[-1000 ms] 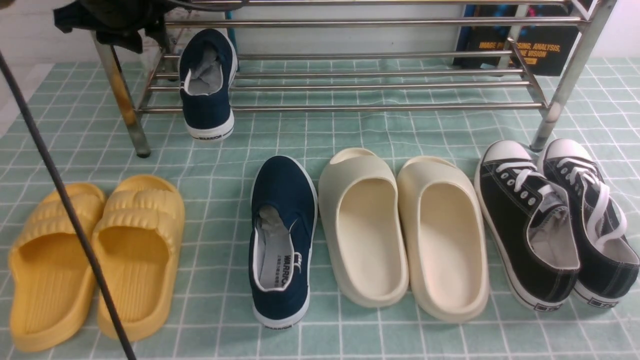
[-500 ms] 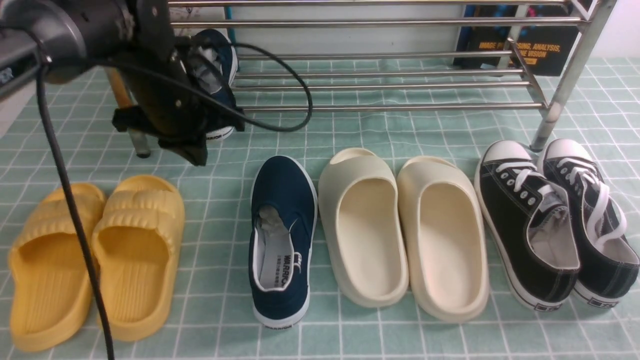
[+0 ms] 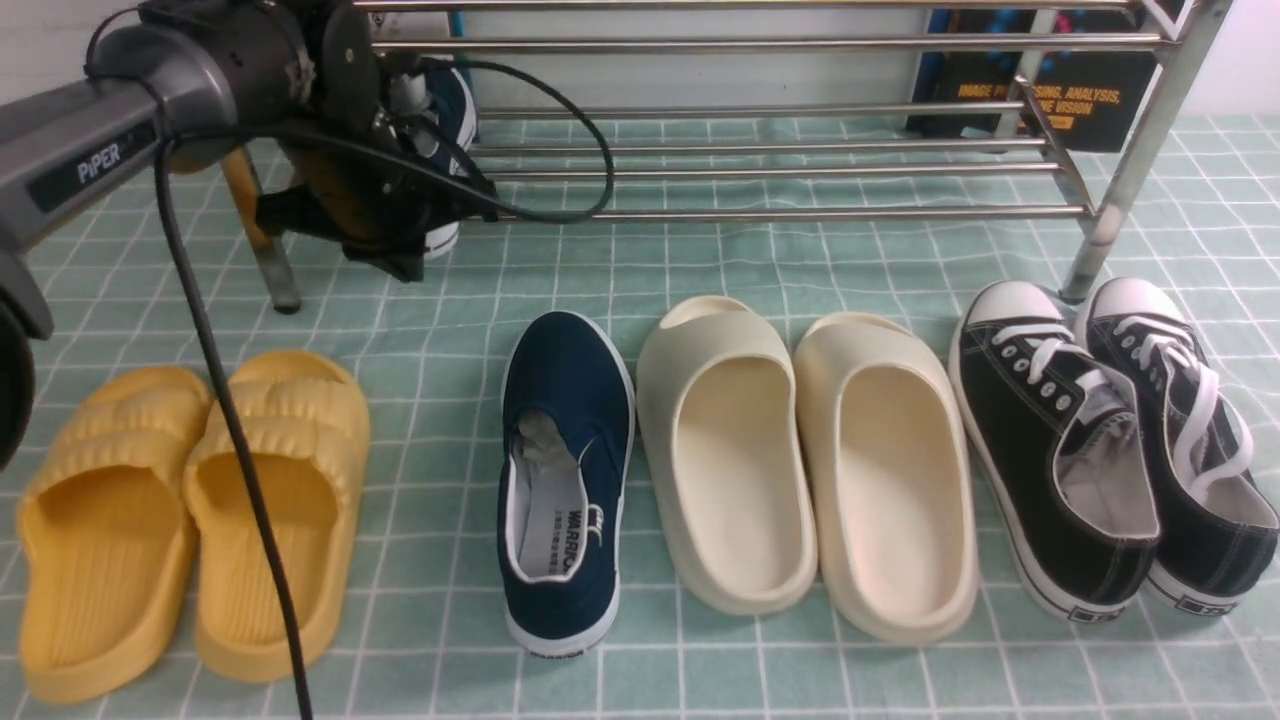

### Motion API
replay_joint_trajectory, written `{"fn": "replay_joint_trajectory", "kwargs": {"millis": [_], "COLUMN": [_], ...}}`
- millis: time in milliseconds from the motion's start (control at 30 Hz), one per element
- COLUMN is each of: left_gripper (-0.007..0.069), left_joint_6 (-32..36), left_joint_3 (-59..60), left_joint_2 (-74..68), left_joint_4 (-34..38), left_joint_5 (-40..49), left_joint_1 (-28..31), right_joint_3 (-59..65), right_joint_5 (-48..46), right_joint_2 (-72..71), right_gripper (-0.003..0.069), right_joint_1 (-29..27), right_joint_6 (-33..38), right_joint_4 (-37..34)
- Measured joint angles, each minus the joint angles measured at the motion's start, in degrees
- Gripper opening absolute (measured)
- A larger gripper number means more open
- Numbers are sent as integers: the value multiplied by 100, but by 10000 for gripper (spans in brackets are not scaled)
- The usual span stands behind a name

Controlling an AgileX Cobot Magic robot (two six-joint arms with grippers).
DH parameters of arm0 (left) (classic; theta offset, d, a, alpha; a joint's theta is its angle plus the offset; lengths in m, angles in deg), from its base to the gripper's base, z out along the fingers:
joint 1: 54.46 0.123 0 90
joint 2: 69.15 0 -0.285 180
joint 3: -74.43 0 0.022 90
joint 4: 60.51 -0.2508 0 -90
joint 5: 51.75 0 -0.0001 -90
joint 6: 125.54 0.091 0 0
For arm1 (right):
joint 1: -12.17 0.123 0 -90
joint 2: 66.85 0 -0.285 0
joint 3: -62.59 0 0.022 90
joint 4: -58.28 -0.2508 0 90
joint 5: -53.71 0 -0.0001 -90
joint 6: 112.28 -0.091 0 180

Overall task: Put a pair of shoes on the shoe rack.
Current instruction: Use the left arm to put a shoe into the shoe rack

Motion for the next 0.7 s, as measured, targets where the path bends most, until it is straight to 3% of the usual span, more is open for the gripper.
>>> {"fn": "replay_joint_trajectory", "kwargs": {"millis": [233,700], "left_gripper": [-13,-13], "left_joint_6": [-13,-19], "left_joint_3": [-457,-475], "left_joint_2": [-363,-387], "left_joint_4": [-40,58], "left_joint_5": [374,232], "left_joint_1": [172,172], "right_joint_3": [0,0], "right_joint_5": [0,0], "right_joint_2": [0,0], "right_gripper": [246,246], "right_joint_1": [0,0], "right_joint_6": [0,0], "right_joint_4": [0,0]}}
